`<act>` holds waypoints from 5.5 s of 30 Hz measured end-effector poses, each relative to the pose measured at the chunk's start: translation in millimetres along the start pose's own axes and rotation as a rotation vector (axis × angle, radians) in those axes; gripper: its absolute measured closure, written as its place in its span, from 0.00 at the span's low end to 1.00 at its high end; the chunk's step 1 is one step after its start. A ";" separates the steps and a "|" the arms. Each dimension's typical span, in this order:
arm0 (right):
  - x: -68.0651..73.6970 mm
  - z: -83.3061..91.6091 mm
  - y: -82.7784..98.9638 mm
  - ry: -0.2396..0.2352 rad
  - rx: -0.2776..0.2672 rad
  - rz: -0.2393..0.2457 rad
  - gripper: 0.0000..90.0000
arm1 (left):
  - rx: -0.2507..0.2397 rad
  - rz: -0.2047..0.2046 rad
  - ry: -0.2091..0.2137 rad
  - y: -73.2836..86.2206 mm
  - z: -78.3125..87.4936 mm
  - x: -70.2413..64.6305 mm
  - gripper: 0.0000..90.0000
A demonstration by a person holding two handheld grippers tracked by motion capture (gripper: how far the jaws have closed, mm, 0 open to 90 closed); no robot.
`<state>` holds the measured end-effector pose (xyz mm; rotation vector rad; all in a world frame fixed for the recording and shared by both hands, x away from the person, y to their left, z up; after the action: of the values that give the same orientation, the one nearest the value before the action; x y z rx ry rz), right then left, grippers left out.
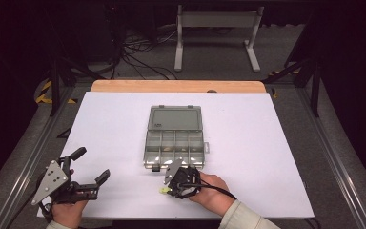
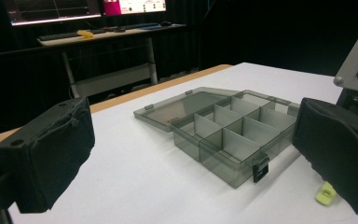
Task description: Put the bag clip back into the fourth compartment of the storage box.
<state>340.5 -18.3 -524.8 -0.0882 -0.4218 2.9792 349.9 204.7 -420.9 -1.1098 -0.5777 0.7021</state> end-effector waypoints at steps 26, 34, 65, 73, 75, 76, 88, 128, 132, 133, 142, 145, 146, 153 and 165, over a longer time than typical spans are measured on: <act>-11.8 56.9 -8.9 0.025 -0.119 -0.039 0.87 | -0.001 -0.003 0.001 -0.2 0.0 -0.2 0.00; -21.4 74.5 -10.3 0.045 -0.151 -0.059 0.87 | -0.001 -0.003 0.001 -0.1 0.3 -0.3 0.00; -89.3 126.0 -6.5 0.148 -0.273 -0.233 0.87 | -0.003 0.001 0.000 -0.1 0.6 0.5 0.00; -112.5 124.7 1.2 0.180 -0.289 -0.299 0.87 | -0.008 0.013 0.005 -0.2 1.1 1.8 0.00; -117.6 122.7 3.2 0.183 -0.284 -0.321 0.87 | -0.009 0.013 0.004 -0.2 1.3 2.0 0.00; -120.7 121.3 4.5 0.185 -0.281 -0.330 0.87 | -0.009 0.013 0.004 -0.3 1.4 2.1 0.00; -146.7 109.2 15.5 0.196 -0.261 -0.426 0.87 | -0.004 0.010 0.004 0.2 1.0 1.9 0.00; -159.0 53.3 47.1 0.168 -0.187 -0.567 0.86 | 0.000 0.007 -0.002 0.7 0.2 1.9 0.00; -158.4 51.3 47.6 0.165 -0.183 -0.570 0.86 | -0.001 0.006 -0.002 0.5 0.4 1.7 0.00; -158.3 51.1 47.7 0.163 -0.183 -0.573 0.86 | 0.000 0.005 -0.003 0.6 0.4 1.9 0.00; -156.0 50.3 50.5 0.153 -0.181 -0.584 0.86 | -0.005 0.006 0.002 -0.1 0.3 0.8 0.00; -155.7 50.4 50.4 0.152 -0.182 -0.585 0.86 | -0.003 0.004 0.002 0.0 0.3 1.1 0.00; -155.4 50.6 50.1 0.149 -0.183 -0.585 0.86 | -0.003 0.003 0.002 -0.1 0.3 1.1 0.00; -155.6 55.7 48.0 0.149 -0.215 -0.593 0.71 | -0.007 0.002 0.008 -1.0 -0.4 0.6 0.00; -154.1 88.8 44.6 0.208 -0.325 -0.576 0.27 | -0.002 0.004 0.012 -0.6 -1.9 -0.4 0.00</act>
<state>480.8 -106.2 -446.1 -0.2567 -0.7524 2.2922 351.2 203.1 -421.1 -1.1163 -0.5661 0.6976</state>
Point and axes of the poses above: each handheld gripper's, and its own axes: z roughly backward along the jaws, y roughly out of its underside, x roughly to its left, the point moved 10 cm from there along -z, roughly forward along the jaws, and after that the axes turned 13 degrees about x, right-handed, at the moved point
